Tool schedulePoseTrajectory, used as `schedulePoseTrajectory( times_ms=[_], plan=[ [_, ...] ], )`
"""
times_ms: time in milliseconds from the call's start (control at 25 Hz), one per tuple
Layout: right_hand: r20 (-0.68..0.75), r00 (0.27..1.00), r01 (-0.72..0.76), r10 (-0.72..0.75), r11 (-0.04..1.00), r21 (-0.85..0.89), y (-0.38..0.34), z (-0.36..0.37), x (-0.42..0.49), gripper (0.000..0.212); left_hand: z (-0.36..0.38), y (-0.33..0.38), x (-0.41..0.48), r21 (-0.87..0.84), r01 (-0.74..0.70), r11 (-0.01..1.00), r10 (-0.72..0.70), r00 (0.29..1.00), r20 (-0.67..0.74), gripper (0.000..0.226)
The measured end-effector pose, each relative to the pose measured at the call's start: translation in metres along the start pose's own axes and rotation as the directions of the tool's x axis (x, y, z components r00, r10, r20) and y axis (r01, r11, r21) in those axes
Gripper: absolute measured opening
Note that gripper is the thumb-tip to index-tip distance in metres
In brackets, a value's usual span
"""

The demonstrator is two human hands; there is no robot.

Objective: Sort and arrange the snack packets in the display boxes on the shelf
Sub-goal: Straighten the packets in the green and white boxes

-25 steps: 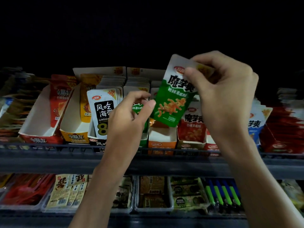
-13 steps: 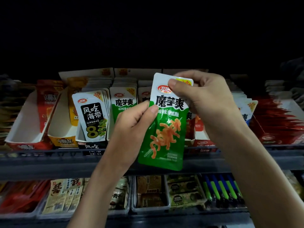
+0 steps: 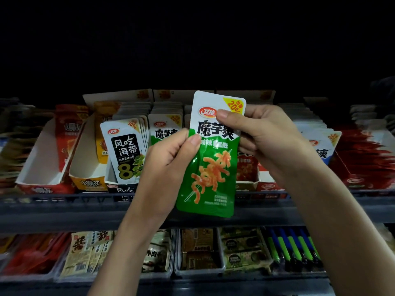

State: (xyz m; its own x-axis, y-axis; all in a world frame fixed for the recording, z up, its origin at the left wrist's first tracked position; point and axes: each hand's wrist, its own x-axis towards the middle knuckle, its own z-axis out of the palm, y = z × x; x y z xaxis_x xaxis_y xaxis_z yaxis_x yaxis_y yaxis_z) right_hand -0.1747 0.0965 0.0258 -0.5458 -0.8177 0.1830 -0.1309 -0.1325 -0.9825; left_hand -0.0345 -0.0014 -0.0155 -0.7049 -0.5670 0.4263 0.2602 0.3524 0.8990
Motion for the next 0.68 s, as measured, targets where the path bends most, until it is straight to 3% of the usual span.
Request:
schedulePoseTrajectory(
  times_ms=[120,280,440,560,680],
  plan=[
    [0.028,0.999,0.022,-0.021,1.0,-0.006,0.005,0.007,0.005,0.016,-0.007,-0.002,0.002,0.027,-0.027,0.999,0.029,0.994,-0.108,0.032],
    [-0.076,0.985,0.156,-0.156,0.988,-0.007,0.014,0.027,0.013,0.016,-0.022,-0.006,0.005,0.032,0.0,0.999,0.009,0.965,-0.263,0.025],
    [-0.22,0.931,0.307,-0.292,0.951,0.035,0.023,0.044,0.023,0.011,-0.046,-0.011,0.004,0.116,-0.007,0.993,0.066,0.856,-0.512,0.027],
    [-0.204,0.929,0.318,-0.309,0.948,0.013,0.029,0.062,0.028,0.008,-0.061,-0.021,0.004,0.13,0.134,0.982,-0.038,0.827,-0.561,0.025],
    [-0.171,0.941,0.256,-0.291,0.945,-0.201,0.041,0.075,0.034,0.008,-0.064,-0.033,0.006,0.321,0.369,0.873,-0.17,0.844,-0.509,0.007]
  ],
)
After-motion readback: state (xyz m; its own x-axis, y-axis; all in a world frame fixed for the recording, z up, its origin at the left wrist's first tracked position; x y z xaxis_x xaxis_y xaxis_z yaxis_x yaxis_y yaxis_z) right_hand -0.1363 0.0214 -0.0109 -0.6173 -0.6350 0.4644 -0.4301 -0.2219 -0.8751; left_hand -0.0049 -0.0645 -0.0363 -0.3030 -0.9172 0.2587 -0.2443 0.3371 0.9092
